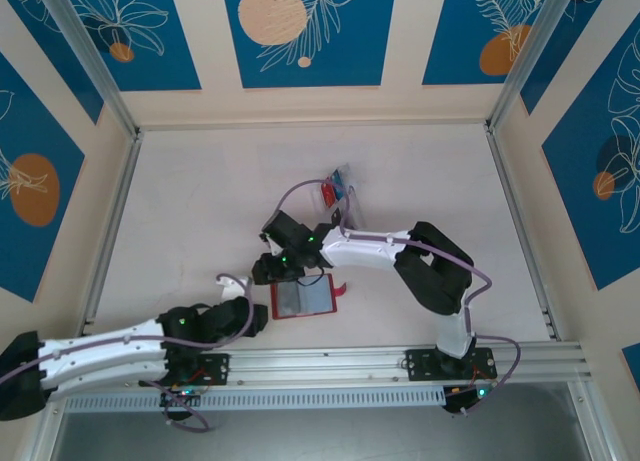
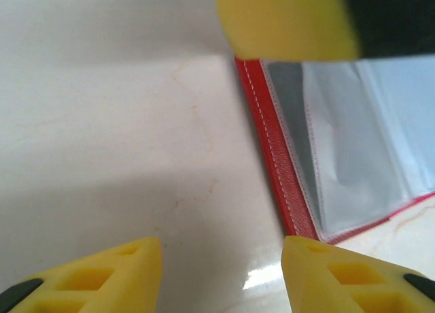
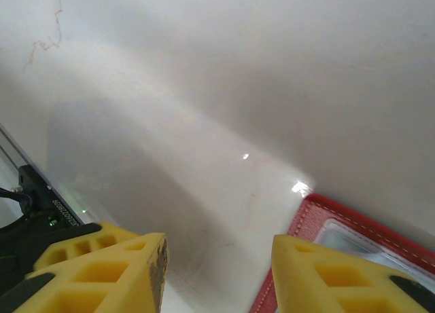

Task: Put the credit cards into the card holder
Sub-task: Flip over the card slot in the card holder, then pick up the credit card from the storage box.

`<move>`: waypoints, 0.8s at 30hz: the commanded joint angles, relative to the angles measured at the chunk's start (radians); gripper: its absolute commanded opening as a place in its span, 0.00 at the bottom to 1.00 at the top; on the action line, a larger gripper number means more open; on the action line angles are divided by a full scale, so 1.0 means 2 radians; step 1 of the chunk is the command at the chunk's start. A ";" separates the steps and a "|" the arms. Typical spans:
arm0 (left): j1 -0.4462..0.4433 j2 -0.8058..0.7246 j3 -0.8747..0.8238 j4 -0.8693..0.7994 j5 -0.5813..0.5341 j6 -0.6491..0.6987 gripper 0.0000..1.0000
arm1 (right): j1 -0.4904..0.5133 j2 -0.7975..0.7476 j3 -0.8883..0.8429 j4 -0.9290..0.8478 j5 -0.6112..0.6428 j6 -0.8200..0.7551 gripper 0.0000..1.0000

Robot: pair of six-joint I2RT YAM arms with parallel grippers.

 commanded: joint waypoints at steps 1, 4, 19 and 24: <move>0.000 -0.055 0.009 -0.091 -0.004 -0.006 0.52 | 0.005 -0.009 0.033 -0.030 0.009 -0.027 0.46; 0.000 -0.059 0.026 -0.087 -0.003 0.019 0.57 | -0.001 -0.033 0.042 -0.054 0.041 -0.043 0.46; 0.008 0.234 0.124 0.084 0.005 0.068 0.64 | -0.127 -0.156 0.011 -0.210 0.233 -0.107 0.45; 0.015 0.262 0.121 0.095 0.008 0.069 0.63 | -0.173 -0.150 0.015 -0.226 0.254 -0.124 0.42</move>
